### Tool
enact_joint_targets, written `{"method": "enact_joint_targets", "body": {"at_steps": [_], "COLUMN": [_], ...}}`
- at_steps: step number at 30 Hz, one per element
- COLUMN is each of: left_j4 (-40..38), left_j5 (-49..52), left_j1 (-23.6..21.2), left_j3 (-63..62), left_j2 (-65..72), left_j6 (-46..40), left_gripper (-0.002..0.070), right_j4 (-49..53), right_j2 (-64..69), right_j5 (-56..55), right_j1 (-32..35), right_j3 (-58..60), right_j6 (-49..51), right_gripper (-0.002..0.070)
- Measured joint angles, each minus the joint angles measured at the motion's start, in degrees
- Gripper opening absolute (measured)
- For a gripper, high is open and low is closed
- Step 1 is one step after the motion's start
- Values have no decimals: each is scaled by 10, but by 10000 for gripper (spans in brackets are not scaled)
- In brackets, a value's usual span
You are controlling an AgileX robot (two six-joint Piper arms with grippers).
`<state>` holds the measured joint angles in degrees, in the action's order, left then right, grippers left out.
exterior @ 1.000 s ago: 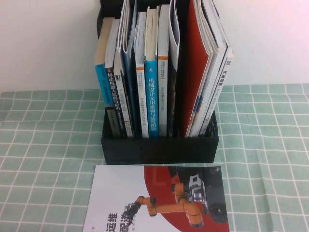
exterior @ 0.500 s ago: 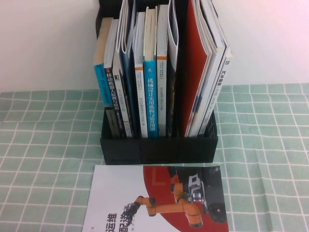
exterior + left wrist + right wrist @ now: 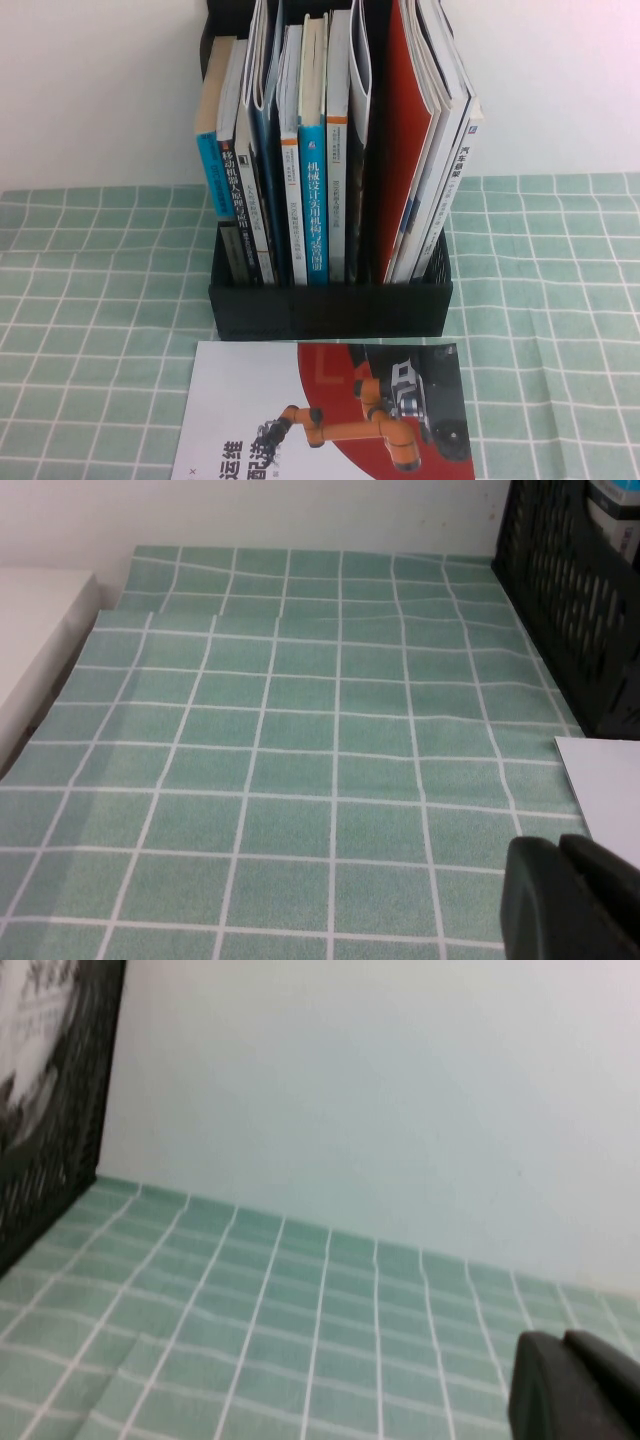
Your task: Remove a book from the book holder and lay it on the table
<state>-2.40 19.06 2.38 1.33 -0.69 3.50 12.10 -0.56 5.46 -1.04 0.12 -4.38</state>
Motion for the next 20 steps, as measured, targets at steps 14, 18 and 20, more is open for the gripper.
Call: {"method": "enact_joint_targets", "body": {"at_steps": [14, 18, 20], "left_j4": [0, 0, 0], "left_j5": [0, 0, 0], "left_j1": [0, 0, 0], "left_j3": [0, 0, 0], "left_j2": [0, 0, 0], "left_j6": [0, 0, 0], "left_gripper": [-3, -3, -3], "right_j4": [-48, -49, -49], "right_j2": [0, 0, 0], "right_j5": [151, 151, 151], "right_j1": [6, 6, 6], "right_j3": [15, 15, 15], "right_j6": [1, 32, 41], "right_gripper": [-1, -1, -1]}}
